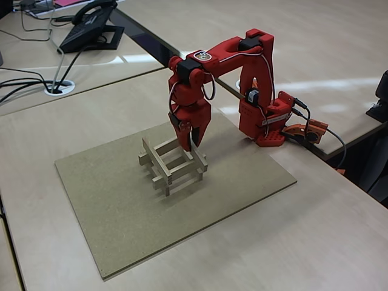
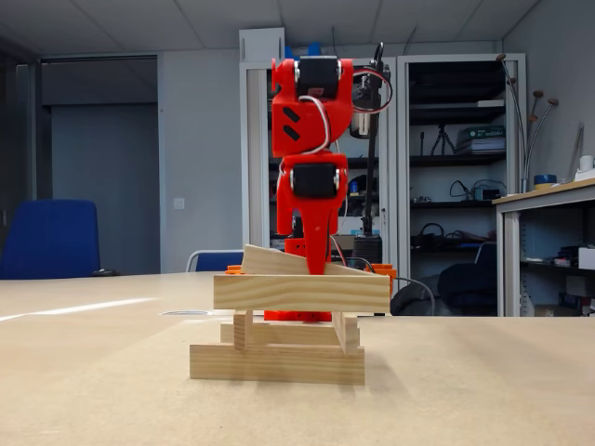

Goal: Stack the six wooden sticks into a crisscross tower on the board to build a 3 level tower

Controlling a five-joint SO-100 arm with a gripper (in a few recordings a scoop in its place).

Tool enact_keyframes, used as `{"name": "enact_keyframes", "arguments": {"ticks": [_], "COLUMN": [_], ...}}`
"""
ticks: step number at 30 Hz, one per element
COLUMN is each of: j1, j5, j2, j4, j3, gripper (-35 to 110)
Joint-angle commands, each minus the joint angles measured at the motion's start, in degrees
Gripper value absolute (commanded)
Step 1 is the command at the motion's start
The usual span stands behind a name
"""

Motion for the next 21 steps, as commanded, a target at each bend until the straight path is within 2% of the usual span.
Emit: {"name": "enact_keyframes", "arguments": {"ticks": [1, 21], "j1": [0.09, 0.18], "j5": [0.53, 2.29], "j2": [0.53, -0.35], "j4": [-0.09, -0.44], "j3": [-0.97, -0.26], "gripper": [0, 6]}}
